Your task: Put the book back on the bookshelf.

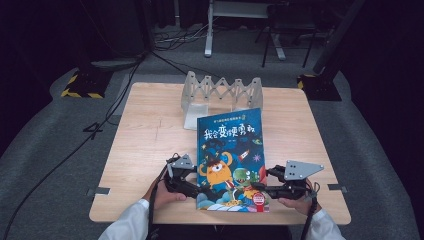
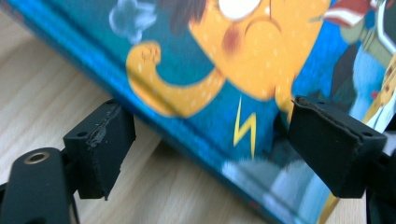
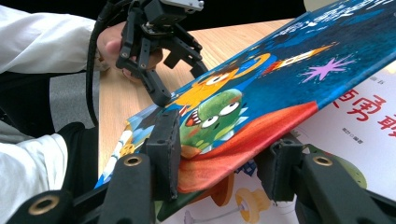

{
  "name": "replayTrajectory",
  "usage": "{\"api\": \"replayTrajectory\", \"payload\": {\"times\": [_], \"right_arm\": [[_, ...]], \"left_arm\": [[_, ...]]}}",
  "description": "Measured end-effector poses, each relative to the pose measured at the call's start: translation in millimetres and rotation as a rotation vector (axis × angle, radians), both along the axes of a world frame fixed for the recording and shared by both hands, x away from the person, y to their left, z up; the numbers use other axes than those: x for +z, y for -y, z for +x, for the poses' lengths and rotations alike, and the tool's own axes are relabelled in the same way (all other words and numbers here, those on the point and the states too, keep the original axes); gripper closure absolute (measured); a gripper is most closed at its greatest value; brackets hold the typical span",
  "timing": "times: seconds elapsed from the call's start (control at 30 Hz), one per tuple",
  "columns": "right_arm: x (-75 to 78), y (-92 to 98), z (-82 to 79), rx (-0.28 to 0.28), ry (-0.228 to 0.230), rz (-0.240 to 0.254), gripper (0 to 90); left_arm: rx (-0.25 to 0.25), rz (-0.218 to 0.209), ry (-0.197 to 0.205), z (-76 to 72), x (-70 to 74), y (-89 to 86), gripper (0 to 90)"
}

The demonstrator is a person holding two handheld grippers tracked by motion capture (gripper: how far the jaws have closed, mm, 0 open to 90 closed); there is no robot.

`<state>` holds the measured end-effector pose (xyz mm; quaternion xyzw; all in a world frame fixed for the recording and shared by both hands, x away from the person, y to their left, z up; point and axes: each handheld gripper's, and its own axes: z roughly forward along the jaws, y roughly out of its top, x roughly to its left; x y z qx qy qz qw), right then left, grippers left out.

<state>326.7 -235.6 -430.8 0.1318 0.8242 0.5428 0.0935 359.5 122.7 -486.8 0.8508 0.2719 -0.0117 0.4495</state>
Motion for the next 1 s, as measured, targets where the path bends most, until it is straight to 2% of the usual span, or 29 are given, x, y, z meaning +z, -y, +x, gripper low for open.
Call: {"api": "replayTrajectory", "payload": {"times": [0.13, 0.17, 0.2, 0.27, 0.37, 0.5, 0.57, 0.77, 1.0], "right_arm": [[-1.3, 1.9, -0.8, -0.002, 0.005, 0.008, 55.5], [-1.5, 2.6, -0.8, 0.0, 0.008, 0.01, 55.5], [-1.5, 2.6, -0.8, 0.0, 0.008, 0.01, 55.5], [-1.8, 2.6, -1.7, 0.005, 0.021, 0.014, 55.5], [-0.7, 2.2, -4.3, 0.007, 0.042, 0.009, 55.5], [-0.8, 2.6, -2.8, 0.014, 0.033, 0.007, 55.5], [-1.0, 3.5, -0.7, 0.022, 0.025, 0.004, 56.0], [3.2, 3.1, 0.3, 0.024, 0.038, -0.038, 59.5], [-1.4, 9.0, 2.6, -0.01, 0.036, -0.067, 60.7]], "left_arm": [[-0.005, -0.025, -0.018, 4.9, -1.0, 2.3, 12.6], [-0.006, -0.046, -0.041, 8.3, -1.5, 2.7, 12.6], [-0.006, -0.046, -0.041, 8.3, -1.5, 2.7, 12.5], [-0.003, -0.076, -0.058, 13.5, -0.3, 4.0, 11.5], [-0.021, -0.091, -0.065, 17.7, 1.1, 5.2, 10.6], [-0.028, -0.079, -0.06, 20.5, 2.6, 5.6, 10.7], [-0.024, -0.078, -0.042, 19.6, 5.8, 4.7, 12.7], [0.037, -0.108, 0.099, 12.0, 19.3, -3.6, 24.6], [0.026, -0.084, 0.227, -2.9, 31.9, -8.7, 39.1]]}}
